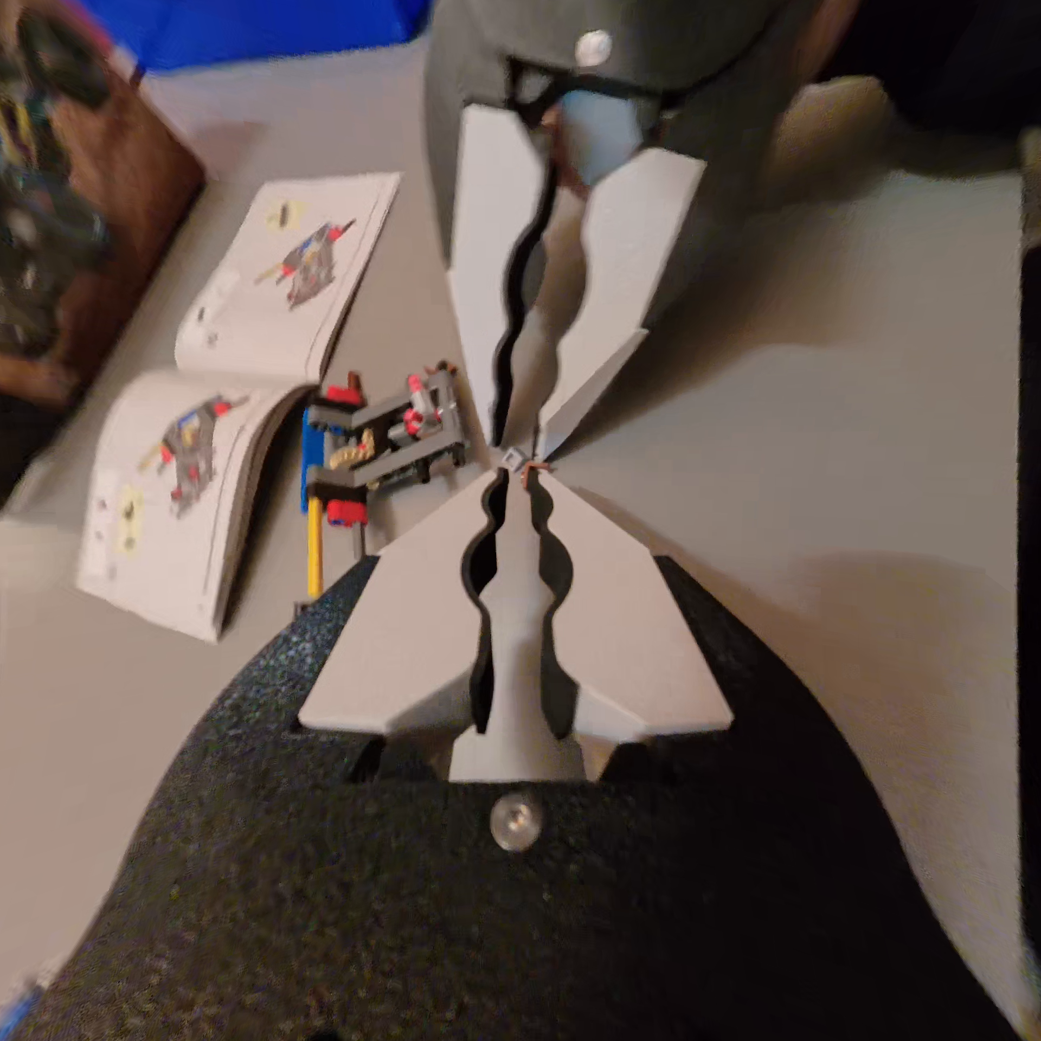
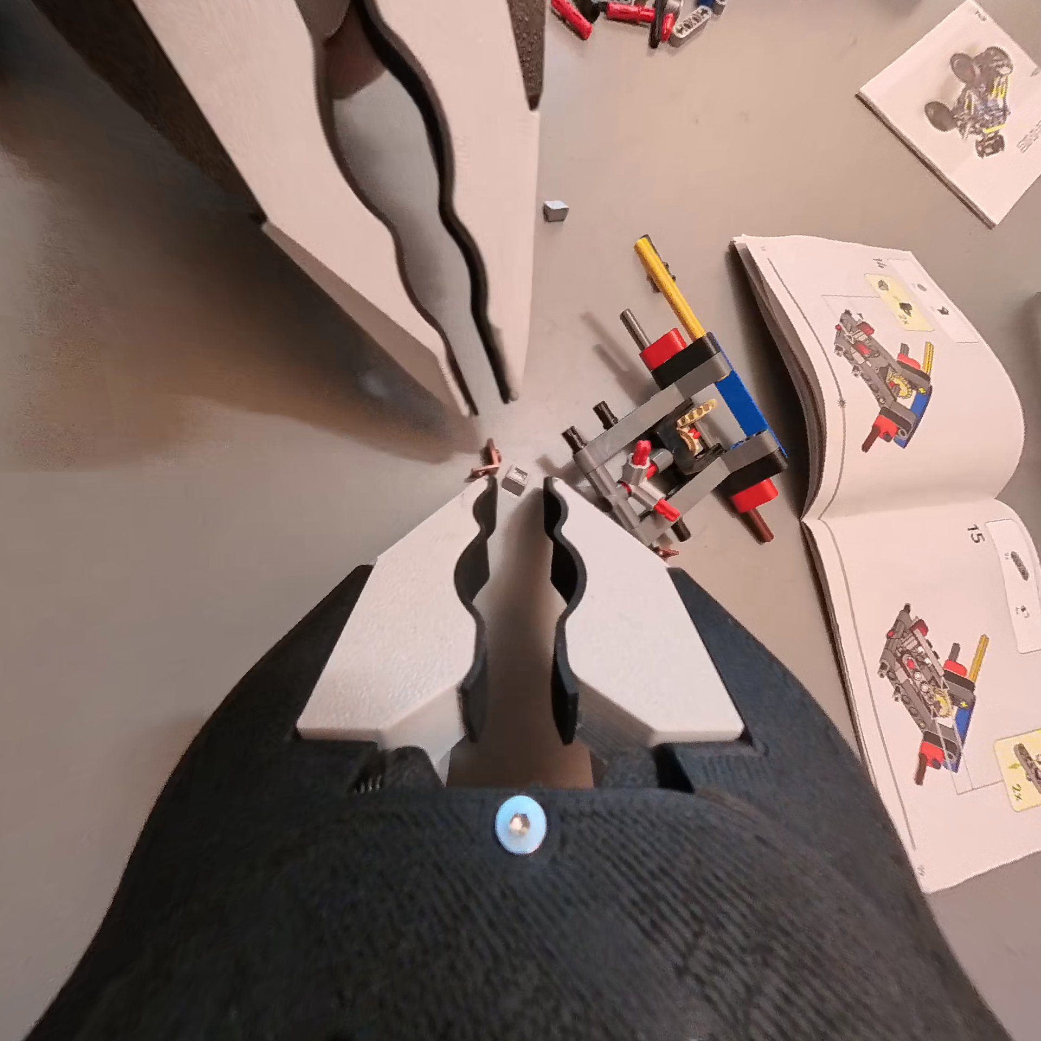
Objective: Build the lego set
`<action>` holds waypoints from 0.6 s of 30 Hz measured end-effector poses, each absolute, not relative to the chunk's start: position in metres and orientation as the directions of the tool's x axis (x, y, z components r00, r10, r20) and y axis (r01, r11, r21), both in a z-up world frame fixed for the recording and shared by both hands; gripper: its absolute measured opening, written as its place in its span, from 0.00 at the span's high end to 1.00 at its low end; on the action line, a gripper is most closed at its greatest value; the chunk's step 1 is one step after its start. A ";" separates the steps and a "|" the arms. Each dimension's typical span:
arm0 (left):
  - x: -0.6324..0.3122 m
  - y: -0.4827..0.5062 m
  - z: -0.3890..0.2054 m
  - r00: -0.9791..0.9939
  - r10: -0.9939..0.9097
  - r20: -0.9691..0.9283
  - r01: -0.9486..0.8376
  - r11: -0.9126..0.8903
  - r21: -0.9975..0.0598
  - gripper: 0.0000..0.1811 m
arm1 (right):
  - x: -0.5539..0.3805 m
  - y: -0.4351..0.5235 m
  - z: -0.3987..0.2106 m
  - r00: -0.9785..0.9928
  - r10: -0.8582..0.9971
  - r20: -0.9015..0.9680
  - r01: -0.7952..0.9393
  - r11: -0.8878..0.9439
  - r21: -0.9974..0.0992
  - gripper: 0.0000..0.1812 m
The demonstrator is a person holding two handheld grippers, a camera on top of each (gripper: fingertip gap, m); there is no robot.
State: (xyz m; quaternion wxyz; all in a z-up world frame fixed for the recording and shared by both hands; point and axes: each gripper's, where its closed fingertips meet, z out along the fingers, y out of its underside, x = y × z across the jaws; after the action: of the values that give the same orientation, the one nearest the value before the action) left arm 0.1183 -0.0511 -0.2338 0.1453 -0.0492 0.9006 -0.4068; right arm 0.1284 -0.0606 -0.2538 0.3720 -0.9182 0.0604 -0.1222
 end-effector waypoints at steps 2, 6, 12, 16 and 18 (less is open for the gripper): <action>0.112 -0.056 -0.234 -0.946 -0.096 -0.311 0.162 0.689 -0.706 0.99 | 0.127 -0.060 -0.254 0.967 -0.195 0.162 -0.025 -0.710 -0.704 0.94; 0.119 -0.057 -0.250 -0.920 -0.028 -0.391 0.231 0.768 -0.597 0.97 | 0.125 -0.060 -0.255 0.970 -0.183 0.161 -0.015 -0.703 -0.711 0.96; 0.120 -0.058 -0.256 -0.948 -0.061 -0.314 0.157 0.765 -0.625 0.99 | 0.125 -0.060 -0.255 0.970 -0.197 0.144 -0.028 -0.677 -0.735 0.97; 0.117 -0.049 -0.251 -0.971 -0.090 -0.221 0.088 0.726 -0.682 1.00 | 0.125 -0.056 -0.255 0.969 -0.208 0.134 -0.041 -0.670 -0.742 0.96; 0.114 -0.046 -0.245 -0.985 -0.100 -0.138 0.035 0.674 -0.738 1.00 | 0.122 -0.051 -0.255 0.973 -0.190 0.130 -0.030 -0.664 -0.748 0.96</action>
State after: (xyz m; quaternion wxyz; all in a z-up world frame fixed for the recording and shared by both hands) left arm 0.1137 -0.0461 -0.2453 0.0834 -0.0178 0.9110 -0.4036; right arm 0.1224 -0.0508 -0.2546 0.4057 -0.9066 0.0605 -0.0988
